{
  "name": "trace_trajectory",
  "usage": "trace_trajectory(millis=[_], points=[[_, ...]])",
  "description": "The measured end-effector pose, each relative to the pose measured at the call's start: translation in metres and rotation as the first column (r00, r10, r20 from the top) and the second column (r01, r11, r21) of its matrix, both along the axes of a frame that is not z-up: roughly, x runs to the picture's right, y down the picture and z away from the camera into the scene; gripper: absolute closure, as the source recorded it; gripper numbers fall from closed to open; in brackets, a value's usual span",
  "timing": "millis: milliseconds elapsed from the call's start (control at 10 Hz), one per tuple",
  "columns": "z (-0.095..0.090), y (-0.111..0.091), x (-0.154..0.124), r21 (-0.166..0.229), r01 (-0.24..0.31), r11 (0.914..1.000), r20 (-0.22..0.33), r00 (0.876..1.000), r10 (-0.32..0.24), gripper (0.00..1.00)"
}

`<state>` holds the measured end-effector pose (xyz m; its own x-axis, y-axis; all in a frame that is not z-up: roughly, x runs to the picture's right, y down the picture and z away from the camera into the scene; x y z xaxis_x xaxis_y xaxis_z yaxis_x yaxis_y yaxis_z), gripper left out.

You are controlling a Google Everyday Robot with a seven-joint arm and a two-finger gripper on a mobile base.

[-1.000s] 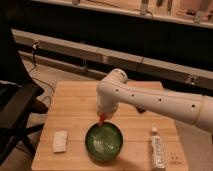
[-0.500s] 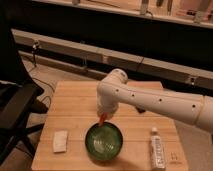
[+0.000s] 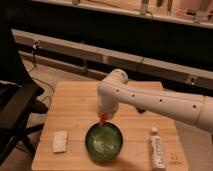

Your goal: Place the pepper in the ceramic bowl

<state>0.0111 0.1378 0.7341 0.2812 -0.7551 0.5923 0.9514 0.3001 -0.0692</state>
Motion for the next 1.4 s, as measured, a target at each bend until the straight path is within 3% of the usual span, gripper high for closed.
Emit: trace_trajectory(millis=[500, 800, 1200, 1300, 1400], points=[[-0.005, 0.013, -0.001, -0.018, 0.007, 0.9998, -0.005, 1.0, -0.007, 0.44], [-0.01, 0.025, -0.002, -0.032, 0.0, 0.9995, 0.0, 1.0, 0.0, 0.21], [-0.013, 0.034, -0.004, -0.049, -0.007, 0.9988, 0.009, 1.0, 0.007, 0.2], [-0.013, 0.035, -0.004, -0.049, -0.007, 0.9988, 0.007, 1.0, 0.007, 0.23], [-0.011, 0.029, -0.003, -0.043, -0.009, 0.9991, 0.006, 1.0, 0.01, 0.34]])
